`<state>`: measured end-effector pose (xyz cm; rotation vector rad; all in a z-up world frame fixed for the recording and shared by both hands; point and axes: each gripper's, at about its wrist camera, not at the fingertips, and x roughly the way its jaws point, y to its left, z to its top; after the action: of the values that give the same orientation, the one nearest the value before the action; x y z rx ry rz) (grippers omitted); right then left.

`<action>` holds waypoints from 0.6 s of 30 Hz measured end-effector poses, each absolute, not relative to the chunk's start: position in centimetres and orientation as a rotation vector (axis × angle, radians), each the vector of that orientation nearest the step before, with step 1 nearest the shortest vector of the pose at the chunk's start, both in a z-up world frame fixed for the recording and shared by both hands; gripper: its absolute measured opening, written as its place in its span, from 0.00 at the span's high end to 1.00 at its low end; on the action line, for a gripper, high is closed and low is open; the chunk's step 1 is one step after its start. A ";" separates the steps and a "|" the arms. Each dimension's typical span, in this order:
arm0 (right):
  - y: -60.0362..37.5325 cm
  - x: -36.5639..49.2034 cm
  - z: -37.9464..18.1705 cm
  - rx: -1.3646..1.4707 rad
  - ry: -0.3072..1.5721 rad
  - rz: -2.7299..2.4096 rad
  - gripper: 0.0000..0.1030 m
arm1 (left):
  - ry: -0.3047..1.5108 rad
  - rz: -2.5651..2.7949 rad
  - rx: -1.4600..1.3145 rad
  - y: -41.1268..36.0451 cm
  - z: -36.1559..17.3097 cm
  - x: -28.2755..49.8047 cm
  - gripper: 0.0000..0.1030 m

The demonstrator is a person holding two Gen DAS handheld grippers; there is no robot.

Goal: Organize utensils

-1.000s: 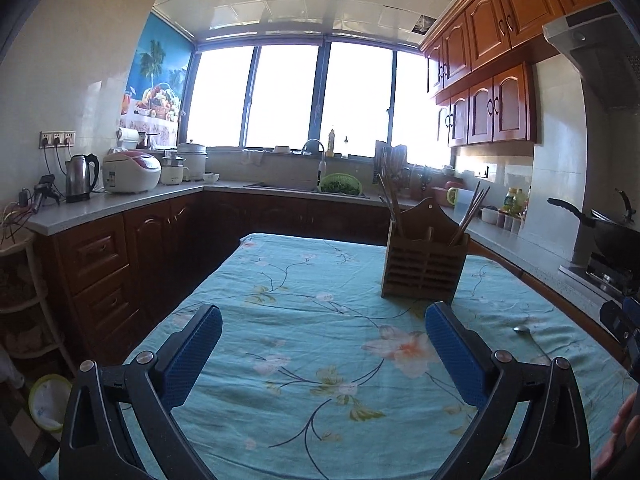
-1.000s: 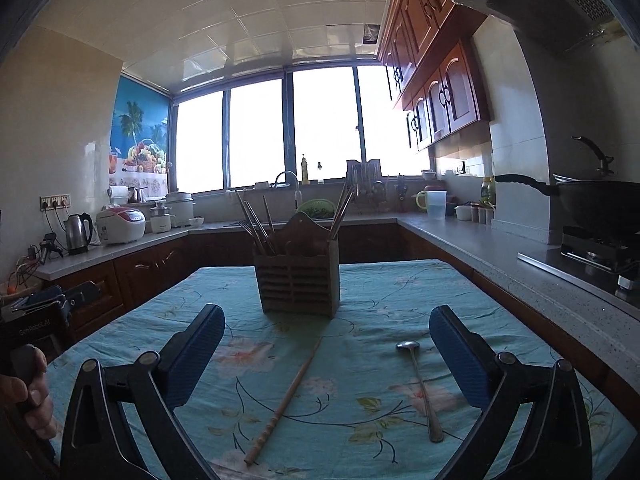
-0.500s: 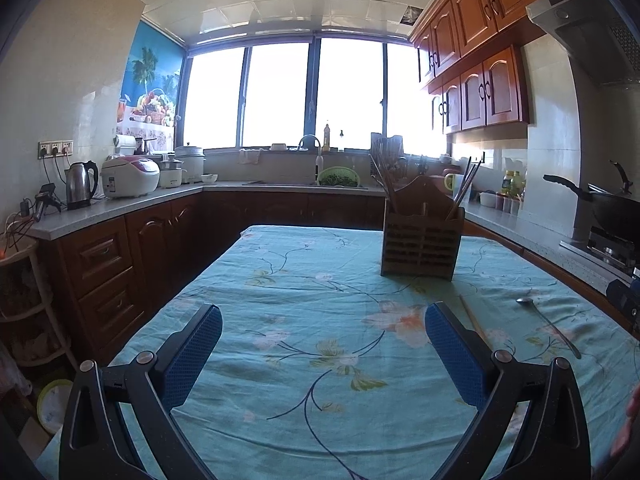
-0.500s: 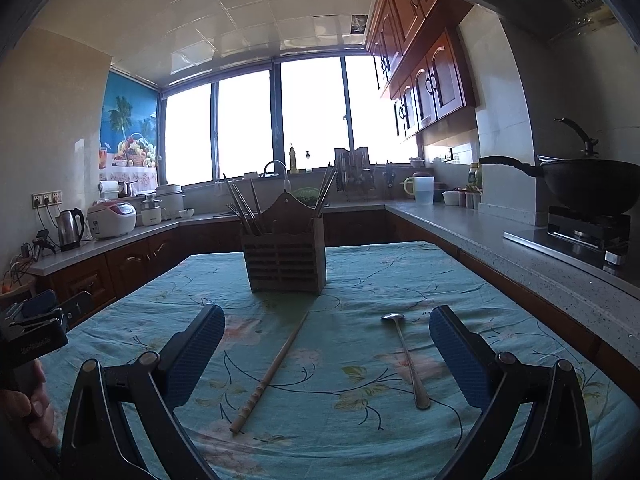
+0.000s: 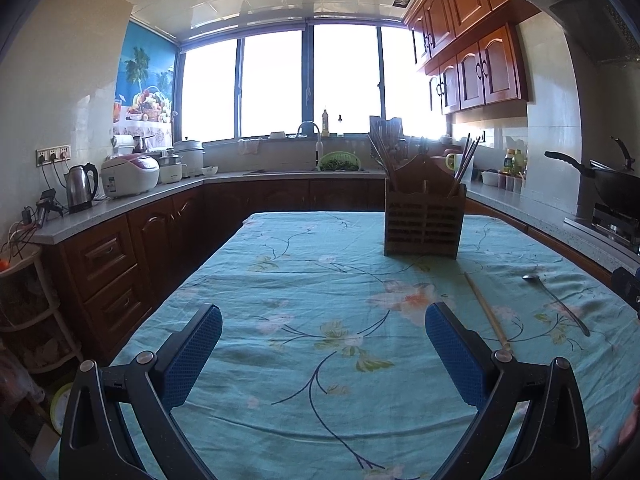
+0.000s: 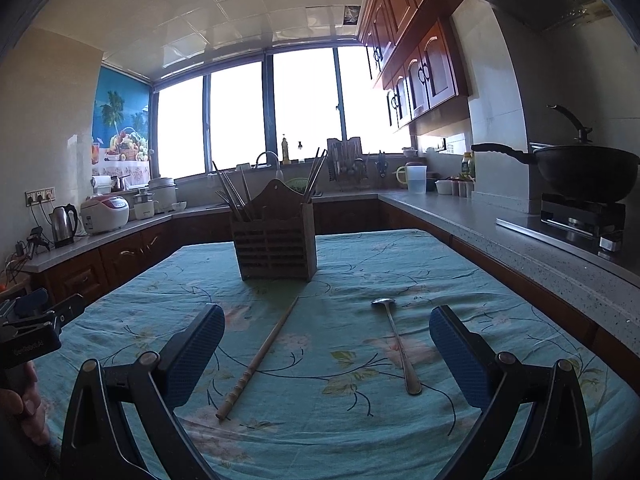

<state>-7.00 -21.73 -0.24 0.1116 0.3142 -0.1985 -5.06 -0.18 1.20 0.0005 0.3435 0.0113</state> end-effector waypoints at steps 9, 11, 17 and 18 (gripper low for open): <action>-21.5 -6.9 -0.1 0.105 0.320 -0.189 0.00 | 0.374 0.034 0.008 -0.4 1.3 -4.9 0.01; -21.5 -6.9 -0.1 0.105 0.321 -0.188 0.00 | 0.375 0.033 0.006 -0.4 1.3 -4.9 0.01; -21.4 -6.9 -0.1 0.105 0.321 -0.188 0.00 | 0.372 0.029 0.011 -0.4 1.2 -4.9 0.01; -21.5 -6.9 -0.1 0.106 0.321 -0.188 0.00 | 0.373 0.027 0.010 -0.4 1.2 -5.0 0.01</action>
<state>-6.87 -21.46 -0.12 0.1055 0.3210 -0.1875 -4.96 -0.42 1.23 0.0105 0.3726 0.0272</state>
